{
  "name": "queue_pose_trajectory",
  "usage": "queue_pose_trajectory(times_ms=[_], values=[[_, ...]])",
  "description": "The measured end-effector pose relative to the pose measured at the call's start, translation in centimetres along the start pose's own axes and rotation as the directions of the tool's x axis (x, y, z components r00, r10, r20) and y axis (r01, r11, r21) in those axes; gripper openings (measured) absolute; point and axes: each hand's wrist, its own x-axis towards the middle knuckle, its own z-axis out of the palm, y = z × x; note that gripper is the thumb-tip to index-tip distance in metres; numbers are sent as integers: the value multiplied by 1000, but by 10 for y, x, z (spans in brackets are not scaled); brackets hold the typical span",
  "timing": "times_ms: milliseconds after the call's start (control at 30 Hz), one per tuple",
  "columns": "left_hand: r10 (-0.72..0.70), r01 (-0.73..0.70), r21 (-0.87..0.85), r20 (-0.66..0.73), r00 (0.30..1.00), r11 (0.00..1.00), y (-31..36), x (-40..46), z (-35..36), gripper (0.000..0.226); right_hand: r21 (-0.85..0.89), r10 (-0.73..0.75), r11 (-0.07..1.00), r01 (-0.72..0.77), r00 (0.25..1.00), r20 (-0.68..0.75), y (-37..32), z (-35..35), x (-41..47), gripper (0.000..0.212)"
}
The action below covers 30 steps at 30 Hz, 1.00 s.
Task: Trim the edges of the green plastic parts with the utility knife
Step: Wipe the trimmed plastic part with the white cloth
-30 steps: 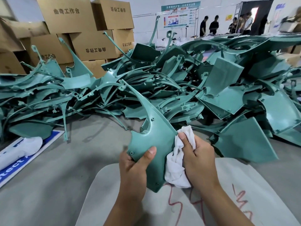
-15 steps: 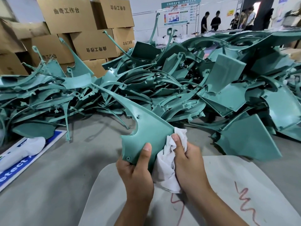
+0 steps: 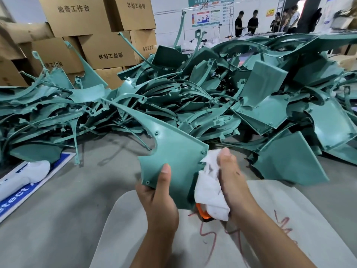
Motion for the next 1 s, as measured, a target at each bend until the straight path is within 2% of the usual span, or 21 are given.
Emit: queue_pose_trajectory(times_ms=[33, 67, 133, 200, 267, 367, 467, 567, 633, 733, 800, 867, 933, 1000], values=[[25, -25, 15, 26, 999, 1000, 0, -2, 0, 27, -37, 8, 999, -5, 998, 70, 2, 2, -1, 56], [58, -60, 37, 53, 997, 998, 0, -2, -1, 23, 4, 26, 1000, -27, 990, 135, 2, 2, -1, 55], [116, -128, 112, 106, 988, 985, 0, 1, -4, 13, 162, 96, 976, -143, 959, 267, -7, -2, -5, 53], [160, -185, 173, 150, 976, 967, -2, 4, -8, 14, 207, 95, 959, -192, 910, 403, -16, -9, -9, 37], [180, -213, 195, 176, 968, 957, -3, 4, -10, 15, 181, 31, 975, -132, 878, 478, -19, -10, -12, 15], [168, -195, 158, 170, 971, 968, -6, 2, -11, 15, 77, -78, 996, 48, 889, 452, -17, -3, -12, 12], [179, -194, 105, 134, 975, 975, -6, 3, -11, 15, -18, -155, 984, 178, 899, 409, -8, 6, -15, 19], [179, -182, 62, 57, 982, 981, -4, 5, -9, 15, -128, -152, 965, 229, 885, 441, 1, 11, -17, 34], [153, -153, 11, -16, 988, 988, -2, 5, -7, 15, -139, -154, 959, 248, 863, 482, 1, 15, -22, 41], [150, -153, -74, -42, 988, 986, 2, 7, -3, 17, -207, -181, 932, 297, 877, 445, 1, 21, -28, 42], [134, -132, -63, 32, 990, 989, 4, 6, -2, 18, -119, -198, 959, 258, 907, 372, -3, 22, -29, 38], [112, -134, 89, 215, 970, 987, 4, 7, -3, 19, 71, -164, 986, 149, 937, 308, -11, 18, -27, 39], [-57, -41, 232, 402, 914, 972, 5, 11, -4, 21, 244, -76, 970, 22, 973, 217, -23, 6, -18, 42], [-320, 236, 225, 502, 803, 945, 11, 20, -4, 24, 337, -62, 941, -40, 957, 285, -32, -13, -7, 53]])
